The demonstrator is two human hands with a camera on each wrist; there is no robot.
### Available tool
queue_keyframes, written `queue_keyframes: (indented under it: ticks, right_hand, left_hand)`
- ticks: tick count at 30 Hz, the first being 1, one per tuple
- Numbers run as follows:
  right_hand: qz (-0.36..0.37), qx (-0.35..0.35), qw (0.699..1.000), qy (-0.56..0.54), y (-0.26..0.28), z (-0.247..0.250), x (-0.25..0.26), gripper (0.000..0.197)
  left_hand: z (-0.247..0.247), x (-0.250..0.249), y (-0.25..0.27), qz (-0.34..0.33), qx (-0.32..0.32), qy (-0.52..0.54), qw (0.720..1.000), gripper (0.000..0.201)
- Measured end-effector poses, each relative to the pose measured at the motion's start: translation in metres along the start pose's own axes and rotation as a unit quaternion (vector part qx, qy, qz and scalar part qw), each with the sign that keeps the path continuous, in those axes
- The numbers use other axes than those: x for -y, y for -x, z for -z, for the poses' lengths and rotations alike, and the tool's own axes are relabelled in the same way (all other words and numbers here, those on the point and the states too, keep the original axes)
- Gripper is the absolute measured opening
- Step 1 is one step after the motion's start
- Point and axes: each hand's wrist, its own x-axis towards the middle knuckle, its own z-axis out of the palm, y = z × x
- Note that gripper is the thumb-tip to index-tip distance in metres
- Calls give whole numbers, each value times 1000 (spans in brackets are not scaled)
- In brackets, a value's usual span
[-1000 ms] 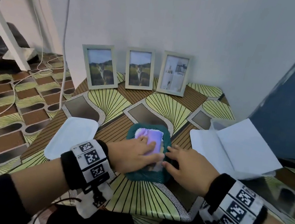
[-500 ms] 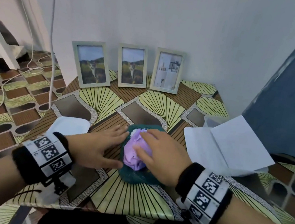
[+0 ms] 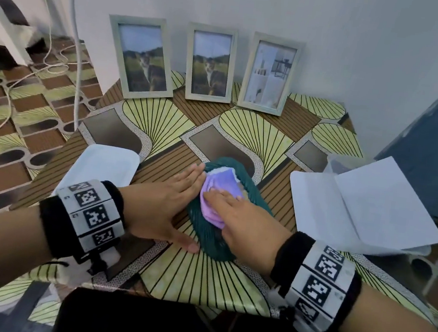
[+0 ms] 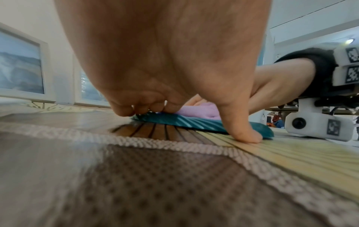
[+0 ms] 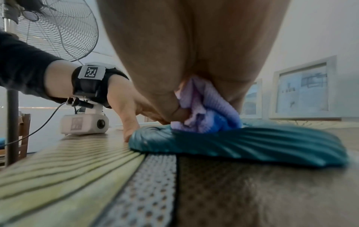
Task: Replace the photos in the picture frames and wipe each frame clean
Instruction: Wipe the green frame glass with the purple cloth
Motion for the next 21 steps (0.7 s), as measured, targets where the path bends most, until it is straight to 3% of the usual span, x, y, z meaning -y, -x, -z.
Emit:
queue_keyframes:
  ticks: [5, 9, 11, 16, 21]
  right_hand:
    - [19, -127, 988, -89, 14, 9, -16, 41]
    - [7, -160, 981, -113, 14, 13, -32, 42]
    - [9, -141, 985, -96, 9, 15, -36, 45]
    - [14, 4, 998, 53, 1, -1, -33, 50]
    - [2, 18, 999, 47, -6, -3, -36, 59]
  left_hand:
    - [3, 2, 1, 11, 0, 7, 1000, 124]
    - [2, -2, -1, 26, -17, 22, 999, 111]
    - [1, -5, -3, 30, -15, 15, 999, 111]
    - [6, -6, -6, 21, 1, 24, 999, 110]
    - [8, -3, -8, 8, 9, 45, 999, 110]
